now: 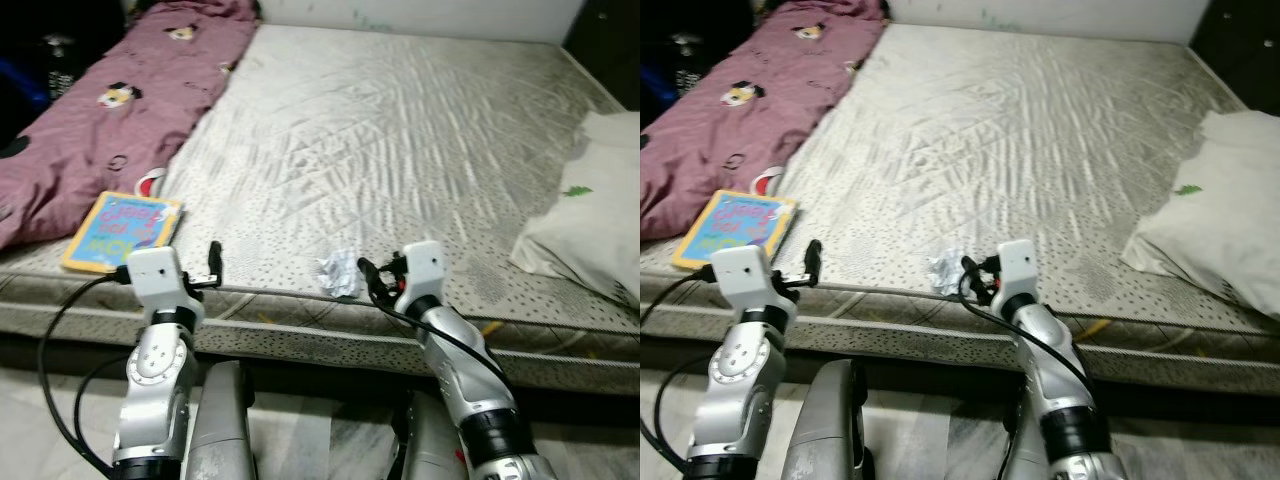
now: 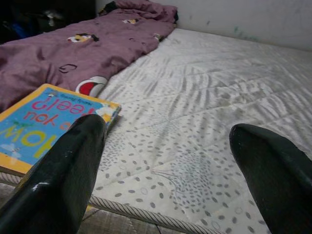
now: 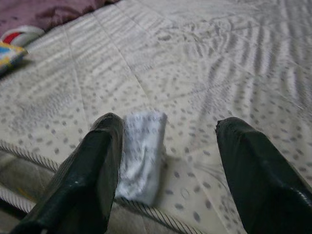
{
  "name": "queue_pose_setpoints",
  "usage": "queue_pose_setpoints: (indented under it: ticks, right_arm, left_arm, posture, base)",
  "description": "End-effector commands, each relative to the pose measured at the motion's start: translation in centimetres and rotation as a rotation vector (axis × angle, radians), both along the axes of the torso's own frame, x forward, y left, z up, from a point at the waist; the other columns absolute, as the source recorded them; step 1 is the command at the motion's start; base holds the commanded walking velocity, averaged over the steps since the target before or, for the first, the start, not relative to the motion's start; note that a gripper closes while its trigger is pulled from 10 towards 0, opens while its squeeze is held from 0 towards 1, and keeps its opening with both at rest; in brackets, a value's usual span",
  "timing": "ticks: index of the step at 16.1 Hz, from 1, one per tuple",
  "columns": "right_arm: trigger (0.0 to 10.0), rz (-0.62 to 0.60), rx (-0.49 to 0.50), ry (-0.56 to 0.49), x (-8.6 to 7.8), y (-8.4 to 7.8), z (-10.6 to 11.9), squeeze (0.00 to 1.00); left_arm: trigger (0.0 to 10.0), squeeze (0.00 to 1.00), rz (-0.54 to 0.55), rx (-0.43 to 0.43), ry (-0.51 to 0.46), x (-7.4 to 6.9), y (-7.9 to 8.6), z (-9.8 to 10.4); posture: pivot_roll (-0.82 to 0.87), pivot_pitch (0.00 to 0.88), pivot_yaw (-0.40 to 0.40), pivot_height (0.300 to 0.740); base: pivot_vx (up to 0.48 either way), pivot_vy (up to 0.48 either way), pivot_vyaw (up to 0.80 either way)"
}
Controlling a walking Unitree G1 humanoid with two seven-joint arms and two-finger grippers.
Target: Clean up the room
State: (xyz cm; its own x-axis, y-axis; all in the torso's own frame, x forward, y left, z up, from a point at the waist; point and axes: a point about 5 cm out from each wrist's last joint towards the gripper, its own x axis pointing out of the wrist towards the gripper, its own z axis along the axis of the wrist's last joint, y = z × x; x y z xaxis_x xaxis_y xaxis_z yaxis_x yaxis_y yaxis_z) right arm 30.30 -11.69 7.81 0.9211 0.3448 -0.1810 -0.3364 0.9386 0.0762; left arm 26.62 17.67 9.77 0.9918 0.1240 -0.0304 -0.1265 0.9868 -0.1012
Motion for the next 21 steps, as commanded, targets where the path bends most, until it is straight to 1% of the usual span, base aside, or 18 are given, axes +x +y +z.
queue_pose_setpoints:
  ticks: [1,2,4,5,8,9,11,12,13,14,15,16,18,19,20,21]
  right_arm:
    - [10.0,0.027,0.027,-0.036,0.6,0.8,0.9,0.00]
    - [10.0,0.040,0.030,-0.051,0.6,1.0,1.0,0.00]
    - [10.0,0.057,0.006,-0.030,0.5,1.2,0.7,0.00]
    - [10.0,0.063,0.011,-0.029,0.6,1.3,0.6,0.00]
    - [10.0,0.096,-0.021,-0.024,0.8,1.9,0.4,0.00]
    - [10.0,0.089,-0.027,-0.050,1.3,2.3,0.7,0.00]
    - [10.0,0.069,-0.021,-0.069,1.6,2.5,0.9,0.00]
    - [10.0,0.057,-0.011,-0.068,2.1,3.0,1.1,0.00]
    - [10.0,0.059,-0.006,-0.067,2.2,3.2,1.1,0.00]
    - [10.0,0.091,-0.026,-0.040,2.4,3.8,0.6,0.00]
    - [10.0,0.101,-0.025,-0.049,2.5,4.0,0.7,0.00]
    - [10.0,0.119,-0.028,-0.054,2.8,4.3,0.8,1.00]
    - [10.0,0.127,-0.033,-0.050,3.3,4.8,0.9,1.00]
    - [10.0,0.142,-0.037,-0.043,3.8,5.5,1.1,1.00]
    - [10.0,0.146,-0.040,-0.041,4.0,5.8,1.2,0.53]
    - [10.0,0.154,-0.038,-0.039,4.1,6.1,1.3,0.00]
  left_arm:
    - [10.0,0.00,0.009,0.003,0.003,0.1,0.2,0.2]
    - [10.0,0.00,0.009,0.004,0.002,0.1,0.2,0.2]
    - [10.0,0.00,0.013,0.002,0.001,0.1,0.2,0.2]
    - [10.0,0.00,0.013,0.002,0.001,0.1,0.1,0.2]
    - [10.0,0.00,0.017,-0.002,0.000,0.1,0.2,0.2]
    - [10.0,0.00,0.021,0.007,-0.007,0.0,0.3,0.4]
    - [10.0,0.00,0.025,0.017,-0.011,-0.3,0.3,0.4]
    - [10.0,0.00,0.030,0.008,-0.009,-1.1,0.5,0.6]
    - [10.0,0.00,0.033,0.003,-0.010,-1.5,0.5,0.7]
    - [10.0,0.00,0.069,-0.007,-0.001,-2.6,0.8,0.8]
    - [10.0,0.00,0.088,-0.007,0.007,-3.0,0.9,0.8]
    - [10.0,0.00,0.101,-0.006,0.008,-3.5,1.1,0.8]
    - [10.0,0.00,0.115,-0.002,0.013,-4.1,1.2,0.9]
    - [10.0,0.00,0.117,-0.001,0.019,-4.4,1.2,1.1]
    - [10.0,0.00,0.117,0.000,0.021,-4.4,1.2,1.1]
    - [10.0,0.00,0.117,0.002,0.023,-4.4,1.2,1.2]
  posture:
    - [0.07,0.011,-0.012,0.537]
    - [0.07,0.011,-0.012,0.522]
    - [0.07,0.011,-0.015,0.492]
    - [0.08,0.011,-0.018,0.487]
    - [0.08,0.012,-0.020,0.487]
    - [0.09,0.014,-0.022,0.487]
    - [0.10,0.016,-0.025,0.487]
    - [0.12,0.038,-0.047,0.487]
    - [0.14,0.050,-0.059,0.487]
    - [0.15,0.071,-0.080,0.487]
    - [0.17,0.082,-0.093,0.487]
    - [0.18,0.087,-0.100,0.487]
    - [0.20,0.094,-0.108,0.487]
    - [0.21,0.097,-0.110,0.487]
    - [0.21,0.099,-0.109,0.487]
    - [0.21,0.099,-0.109,0.487]
  base:
    - [0.000,0.000,0.00]
    - [0.000,0.000,0.00]
    - [0.000,0.000,0.00]
    - [0.000,0.000,0.00]
    - [0.000,0.000,0.00]
    - [0.000,0.000,0.00]
    - [0.000,0.000,0.00]
    - [0.000,0.000,0.00]
    - [0.000,0.000,0.00]
    - [0.000,0.000,0.00]
    - [0.000,0.000,0.00]
    - [0.000,0.000,0.00]
    - [0.000,0.000,0.00]
    - [0.000,0.000,0.00]
    - [0.000,0.000,0.00]
    - [0.000,0.000,0.00]
